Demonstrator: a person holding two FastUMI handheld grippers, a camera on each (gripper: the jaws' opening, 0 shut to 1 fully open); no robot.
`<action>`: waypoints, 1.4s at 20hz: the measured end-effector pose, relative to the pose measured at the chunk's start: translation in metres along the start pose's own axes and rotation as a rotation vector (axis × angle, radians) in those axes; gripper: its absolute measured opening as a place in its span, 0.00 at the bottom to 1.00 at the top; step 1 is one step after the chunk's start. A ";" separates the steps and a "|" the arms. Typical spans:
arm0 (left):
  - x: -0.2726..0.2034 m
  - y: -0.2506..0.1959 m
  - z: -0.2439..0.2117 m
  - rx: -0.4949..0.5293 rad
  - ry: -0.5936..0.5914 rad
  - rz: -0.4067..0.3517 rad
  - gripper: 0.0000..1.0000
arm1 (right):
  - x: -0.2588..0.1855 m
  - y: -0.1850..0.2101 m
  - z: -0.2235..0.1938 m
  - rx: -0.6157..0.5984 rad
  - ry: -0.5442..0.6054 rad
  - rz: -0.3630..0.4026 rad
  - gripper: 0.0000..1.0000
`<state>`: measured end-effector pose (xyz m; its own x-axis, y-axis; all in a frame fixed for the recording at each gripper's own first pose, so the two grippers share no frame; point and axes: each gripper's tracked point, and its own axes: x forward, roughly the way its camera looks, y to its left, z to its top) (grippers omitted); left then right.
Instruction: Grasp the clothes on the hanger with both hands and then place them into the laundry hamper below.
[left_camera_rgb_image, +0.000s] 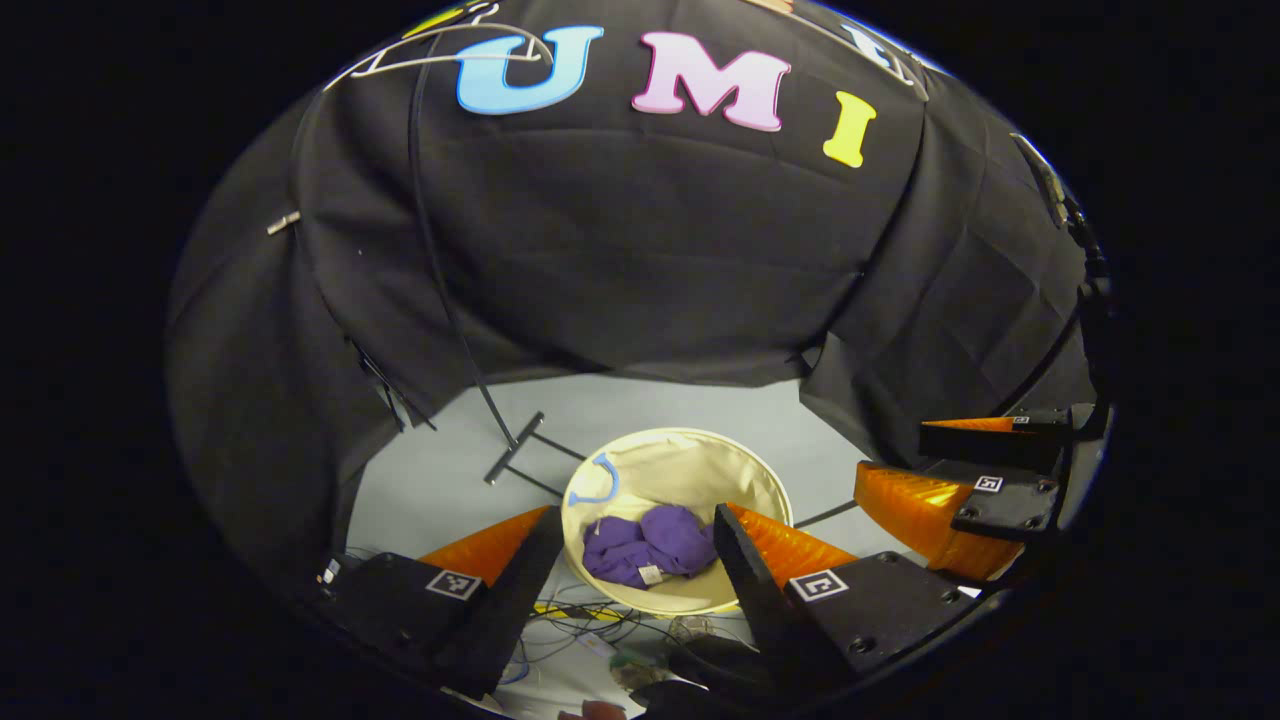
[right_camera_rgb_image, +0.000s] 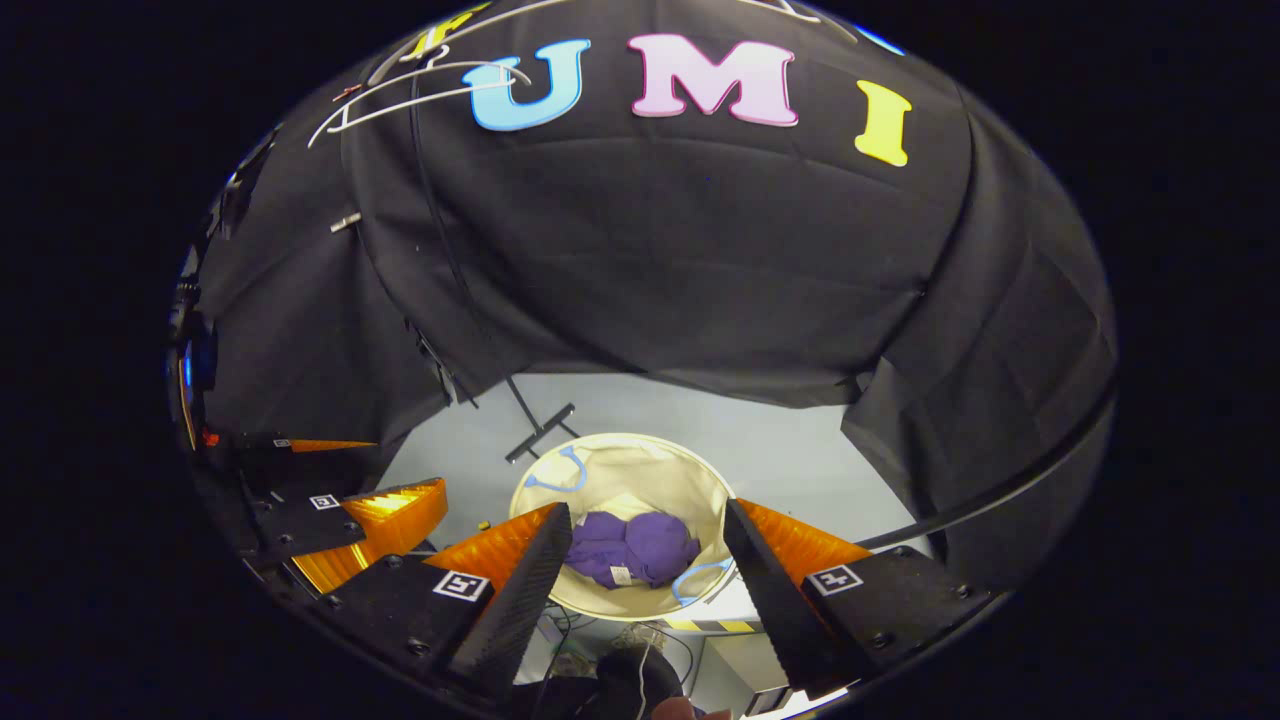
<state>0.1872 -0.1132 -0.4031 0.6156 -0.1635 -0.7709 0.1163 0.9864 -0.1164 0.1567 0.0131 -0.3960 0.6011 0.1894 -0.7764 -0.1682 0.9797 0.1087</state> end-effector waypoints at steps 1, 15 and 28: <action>-0.014 0.001 0.010 0.003 -0.036 0.002 0.92 | -0.012 0.001 0.008 0.007 -0.030 -0.010 0.99; -0.231 0.004 0.106 0.041 -0.501 -0.025 0.95 | -0.197 0.005 0.097 0.010 -0.461 -0.148 0.99; -0.363 0.019 0.151 0.037 -0.763 0.041 0.92 | -0.336 0.031 0.161 -0.009 -0.808 -0.152 0.96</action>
<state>0.0838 -0.0379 -0.0305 0.9861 -0.1072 -0.1266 0.0996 0.9929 -0.0654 0.0752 -0.0099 -0.0319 0.9944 0.0467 -0.0953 -0.0440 0.9986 0.0310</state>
